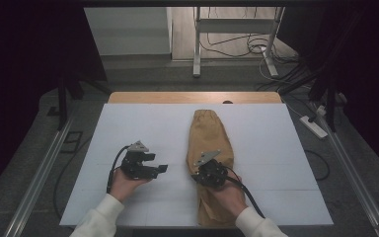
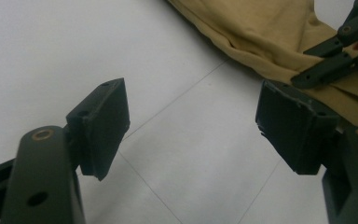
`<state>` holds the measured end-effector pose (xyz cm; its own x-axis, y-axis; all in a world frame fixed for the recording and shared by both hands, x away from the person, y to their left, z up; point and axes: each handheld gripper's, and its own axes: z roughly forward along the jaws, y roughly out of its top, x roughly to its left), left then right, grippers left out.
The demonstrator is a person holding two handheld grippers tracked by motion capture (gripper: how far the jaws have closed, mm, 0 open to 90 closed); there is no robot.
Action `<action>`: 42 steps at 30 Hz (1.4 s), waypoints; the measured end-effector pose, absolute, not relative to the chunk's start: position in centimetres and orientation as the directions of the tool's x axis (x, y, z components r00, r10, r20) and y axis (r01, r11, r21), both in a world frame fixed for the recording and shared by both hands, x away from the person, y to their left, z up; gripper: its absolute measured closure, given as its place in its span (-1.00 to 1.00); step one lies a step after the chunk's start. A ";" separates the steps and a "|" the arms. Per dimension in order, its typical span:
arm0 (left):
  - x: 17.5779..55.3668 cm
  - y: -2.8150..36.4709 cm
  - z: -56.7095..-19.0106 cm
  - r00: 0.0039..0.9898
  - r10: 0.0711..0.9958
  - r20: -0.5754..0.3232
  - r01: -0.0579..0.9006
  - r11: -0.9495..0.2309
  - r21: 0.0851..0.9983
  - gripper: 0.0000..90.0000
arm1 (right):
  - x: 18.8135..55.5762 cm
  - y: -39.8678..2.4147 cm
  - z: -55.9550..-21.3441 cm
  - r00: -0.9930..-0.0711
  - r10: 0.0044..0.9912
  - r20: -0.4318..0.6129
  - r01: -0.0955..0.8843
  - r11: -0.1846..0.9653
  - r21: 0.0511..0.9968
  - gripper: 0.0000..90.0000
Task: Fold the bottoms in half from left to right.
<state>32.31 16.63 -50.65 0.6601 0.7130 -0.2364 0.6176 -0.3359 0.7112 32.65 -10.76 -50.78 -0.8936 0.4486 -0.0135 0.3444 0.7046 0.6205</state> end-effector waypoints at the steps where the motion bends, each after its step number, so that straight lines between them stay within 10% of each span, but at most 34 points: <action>1: 32.3 16.7 -50.6 0.661 0.713 -0.236 0.617 -0.336 0.711 -0.44 | 32.6 -10.6 -50.8 -0.896 0.443 -0.013 0.341 0.708 0.618 0.89; 33: 32.3 16.8 -50.7 0.659 0.714 -0.237 0.619 -0.335 0.710 -0.46 | 30.0 -8.2 -50.8 -0.931 0.365 0.011 0.297 0.738 0.606 0.85; 42: 32.3 16.8 -50.7 0.658 0.715 -0.237 0.620 -0.335 0.709 -0.47 | 29.9 -9.0 -49.6 -0.930 0.368 0.012 0.274 0.669 0.691 0.05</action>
